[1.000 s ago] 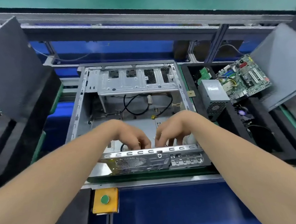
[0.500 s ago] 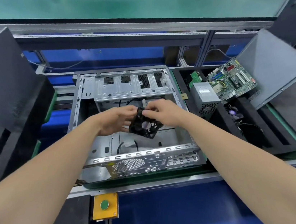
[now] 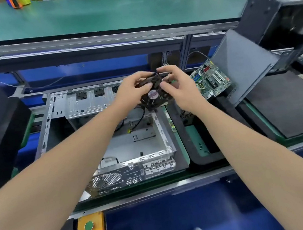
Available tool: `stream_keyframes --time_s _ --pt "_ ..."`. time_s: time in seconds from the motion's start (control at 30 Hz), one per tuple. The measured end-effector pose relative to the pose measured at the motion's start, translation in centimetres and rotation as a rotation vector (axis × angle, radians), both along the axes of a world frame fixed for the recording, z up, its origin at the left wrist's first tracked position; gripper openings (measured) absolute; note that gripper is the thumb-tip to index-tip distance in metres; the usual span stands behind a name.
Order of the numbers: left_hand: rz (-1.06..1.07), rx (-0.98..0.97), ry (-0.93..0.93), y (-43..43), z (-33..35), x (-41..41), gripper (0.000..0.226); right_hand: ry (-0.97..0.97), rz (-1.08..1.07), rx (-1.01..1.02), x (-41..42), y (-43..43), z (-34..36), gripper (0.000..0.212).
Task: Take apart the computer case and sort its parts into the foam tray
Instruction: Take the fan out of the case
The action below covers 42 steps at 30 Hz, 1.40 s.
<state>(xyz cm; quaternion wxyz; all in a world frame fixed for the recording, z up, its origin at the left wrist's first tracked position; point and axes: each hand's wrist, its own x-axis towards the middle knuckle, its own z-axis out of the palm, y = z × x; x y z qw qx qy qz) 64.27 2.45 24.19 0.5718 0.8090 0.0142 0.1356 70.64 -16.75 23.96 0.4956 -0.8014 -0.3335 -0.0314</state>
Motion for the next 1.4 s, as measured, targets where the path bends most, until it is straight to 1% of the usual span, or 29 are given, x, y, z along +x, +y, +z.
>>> stream_keyframes --time_s 0.1,0.17,0.23,0.33,0.43,0.5,0.53,0.63,0.7,0.73,0.8,0.87,0.9,1.0,1.13,1.27,1.33,1.4 --pt "0.037 0.071 0.036 -4.1 0.9 3.1 0.035 -0.005 -0.072 -0.016 2.4 -3.4 0.2 0.029" --pt "0.085 0.082 0.106 -6.6 0.7 4.8 0.035 -0.012 -0.106 -0.081 3.7 -5.3 -0.2 0.028" --pt "0.142 0.161 0.174 -9.1 -0.2 6.3 0.035 0.006 -0.119 -0.158 5.0 -7.4 -1.0 0.029" --pt "0.159 0.353 0.293 -12.3 -2.5 7.9 0.034 0.029 -0.119 -0.314 6.8 -9.8 -3.2 0.031" --pt "0.079 0.438 0.476 -14.7 -5.6 9.4 0.037 0.049 -0.088 -0.541 8.4 -11.4 -6.1 0.033" --pt "0.028 0.407 0.591 -15.9 -7.9 10.3 0.041 0.101 -0.080 -0.652 9.1 -12.2 -8.0 0.035" --pt "0.031 0.358 0.638 -16.3 -9.0 10.6 0.042 0.132 -0.078 -0.685 9.2 -12.4 -8.8 0.037" --pt "0.097 0.077 0.759 -16.9 -12.5 11.0 0.042 0.201 -0.066 -0.727 9.5 -12.7 -11.0 0.042" --pt "0.099 -0.096 0.808 -17.2 -14.3 11.0 0.042 0.251 -0.071 -0.748 9.6 -12.5 -12.1 0.043" --pt "0.091 -0.170 0.824 -17.4 -15.1 10.9 0.043 0.277 -0.070 -0.763 9.7 -12.4 -12.5 0.044" --pt "0.084 -0.242 0.841 -17.7 -16.2 10.8 0.045 0.362 -0.076 -0.768 9.9 -12.1 -13.3 0.042" --pt "0.051 -0.265 0.848 -18.0 -16.7 10.6 0.046 0.458 -0.083 -0.757 9.8 -11.9 -14.0 0.039" --pt "0.025 -0.272 0.850 -18.1 -16.8 10.5 0.047 0.475 -0.086 -0.762 9.6 -11.9 -14.4 0.039" --pt "-0.043 -0.256 0.841 -18.4 -16.7 10.5 0.052 0.421 -0.106 -0.821 9.0 -11.6 -15.6 0.048" --pt "-0.090 -0.239 0.844 -18.5 -15.9 10.6 0.054 0.440 -0.131 -0.846 8.7 -11.2 -16.1 0.050" --pt "-0.164 -0.140 0.834 -18.8 -15.0 10.6 0.051 0.357 -0.127 -0.907 9.2 -11.6 -15.1 0.036" --pt "-0.198 -0.077 0.829 -18.9 -14.3 10.5 0.051 0.304 -0.149 -0.931 9.3 -11.9 -14.2 0.033" --pt "-0.188 -0.058 0.823 -18.7 -13.9 10.3 0.049 0.247 -0.172 -0.938 9.2 -12.1 -13.1 0.032"
